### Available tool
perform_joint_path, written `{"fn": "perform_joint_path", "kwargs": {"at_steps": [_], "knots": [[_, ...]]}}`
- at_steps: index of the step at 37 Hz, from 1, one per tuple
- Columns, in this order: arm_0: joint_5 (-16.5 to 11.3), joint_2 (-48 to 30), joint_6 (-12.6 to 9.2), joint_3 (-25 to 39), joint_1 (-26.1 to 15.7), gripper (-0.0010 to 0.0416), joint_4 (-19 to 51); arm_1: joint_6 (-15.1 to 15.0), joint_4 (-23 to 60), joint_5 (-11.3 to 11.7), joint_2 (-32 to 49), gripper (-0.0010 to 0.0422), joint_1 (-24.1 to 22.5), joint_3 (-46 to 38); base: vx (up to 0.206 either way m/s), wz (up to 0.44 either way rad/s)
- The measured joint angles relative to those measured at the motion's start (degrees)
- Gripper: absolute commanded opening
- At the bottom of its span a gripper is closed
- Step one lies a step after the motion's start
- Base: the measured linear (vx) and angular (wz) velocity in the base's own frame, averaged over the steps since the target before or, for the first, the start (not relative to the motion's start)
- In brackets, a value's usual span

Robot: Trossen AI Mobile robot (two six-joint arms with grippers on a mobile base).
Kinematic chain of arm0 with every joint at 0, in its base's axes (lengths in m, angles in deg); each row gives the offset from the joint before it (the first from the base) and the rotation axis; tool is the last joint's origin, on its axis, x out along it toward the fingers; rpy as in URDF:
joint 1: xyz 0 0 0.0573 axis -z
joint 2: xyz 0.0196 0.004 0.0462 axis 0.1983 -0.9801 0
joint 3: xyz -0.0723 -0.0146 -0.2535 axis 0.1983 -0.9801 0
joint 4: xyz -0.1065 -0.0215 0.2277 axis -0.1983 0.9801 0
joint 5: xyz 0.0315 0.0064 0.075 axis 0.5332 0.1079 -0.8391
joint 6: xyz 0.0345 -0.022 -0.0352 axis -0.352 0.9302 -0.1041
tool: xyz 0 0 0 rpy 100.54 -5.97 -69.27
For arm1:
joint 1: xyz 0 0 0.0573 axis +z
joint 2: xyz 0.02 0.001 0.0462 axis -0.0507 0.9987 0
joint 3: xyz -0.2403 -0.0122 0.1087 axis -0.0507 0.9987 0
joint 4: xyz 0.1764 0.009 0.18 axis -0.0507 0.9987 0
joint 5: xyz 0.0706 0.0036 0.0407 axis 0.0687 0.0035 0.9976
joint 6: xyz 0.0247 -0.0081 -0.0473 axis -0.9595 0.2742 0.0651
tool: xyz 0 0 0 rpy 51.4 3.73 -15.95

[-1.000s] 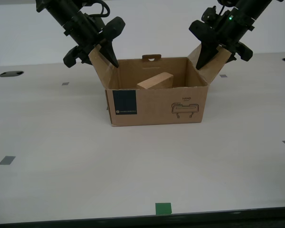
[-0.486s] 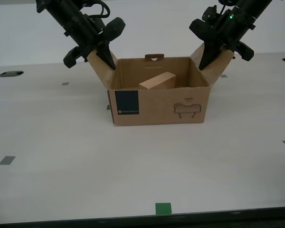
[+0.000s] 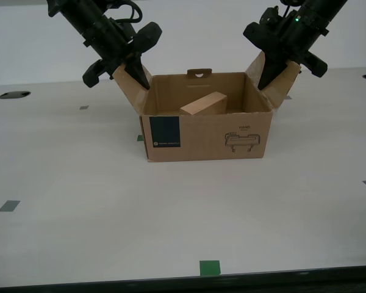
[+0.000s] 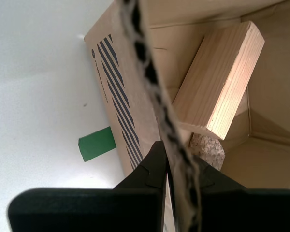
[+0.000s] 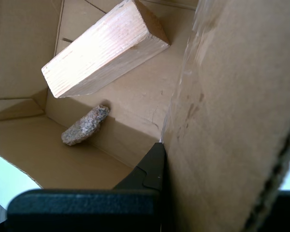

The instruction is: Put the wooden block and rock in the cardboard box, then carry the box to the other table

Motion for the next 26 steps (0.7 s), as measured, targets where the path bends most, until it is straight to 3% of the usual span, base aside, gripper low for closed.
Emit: {"fn": "perform_joint_path", "kwargs": {"at_steps": [26], "knots": [[0.35, 4.17, 0.0, 2.01, -0.07, -0.0001, 3.69, -0.46, 2.01, 0.02, -3.87, -0.0001, -0.7, 0.04, 0.0, 0.0]]}}
